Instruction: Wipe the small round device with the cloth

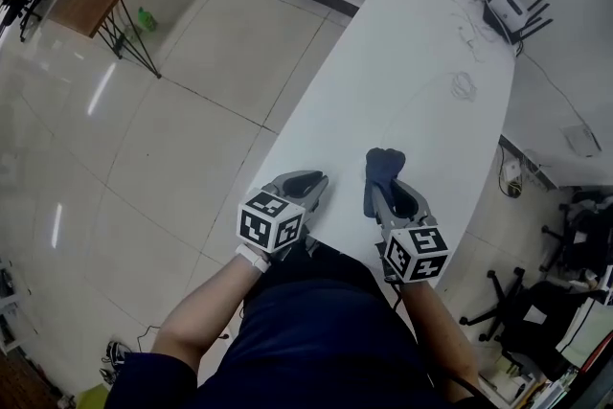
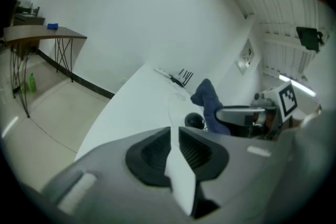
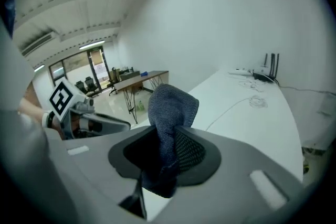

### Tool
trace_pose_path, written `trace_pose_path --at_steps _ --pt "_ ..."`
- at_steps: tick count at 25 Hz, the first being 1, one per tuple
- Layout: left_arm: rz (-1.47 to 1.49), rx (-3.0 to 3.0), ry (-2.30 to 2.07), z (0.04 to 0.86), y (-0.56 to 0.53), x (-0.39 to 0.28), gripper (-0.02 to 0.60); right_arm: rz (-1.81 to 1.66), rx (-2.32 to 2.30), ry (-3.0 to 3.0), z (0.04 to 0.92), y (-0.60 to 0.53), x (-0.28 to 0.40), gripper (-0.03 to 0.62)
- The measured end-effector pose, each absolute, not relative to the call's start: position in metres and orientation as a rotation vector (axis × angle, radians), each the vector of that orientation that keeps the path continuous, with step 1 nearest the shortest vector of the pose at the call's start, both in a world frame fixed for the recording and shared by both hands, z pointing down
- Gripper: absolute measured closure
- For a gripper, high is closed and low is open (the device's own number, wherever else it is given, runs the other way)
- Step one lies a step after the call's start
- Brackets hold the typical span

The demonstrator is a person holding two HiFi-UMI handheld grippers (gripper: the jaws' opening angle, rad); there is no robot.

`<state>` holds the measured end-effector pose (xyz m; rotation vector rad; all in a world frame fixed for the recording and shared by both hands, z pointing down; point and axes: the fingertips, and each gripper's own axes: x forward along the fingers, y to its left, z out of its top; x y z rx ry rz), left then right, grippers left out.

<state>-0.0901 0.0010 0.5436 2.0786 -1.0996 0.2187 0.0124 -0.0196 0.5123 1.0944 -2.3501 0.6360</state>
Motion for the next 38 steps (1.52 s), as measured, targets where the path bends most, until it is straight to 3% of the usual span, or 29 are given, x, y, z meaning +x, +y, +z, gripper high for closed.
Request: trace_pose_path --at_steps 6,22,38 --pt "0.216 2.114 -1.072 0.536 0.004 -0.076 0.534 1.090 1.178 -2.279 0.531 -0.028 0.030 0.484" --pt "0.227 2.027 -1.096 0.553 0.006 -0.102 0.535 0.684 0.914 -2.145 0.595 -0.006 -0.020 0.484" --pt "0.284 2.025 -0.960 0.571 -0.011 -0.088 0.531 1.087 0.891 -2.078 0.634 0.014 -0.032 0.484"
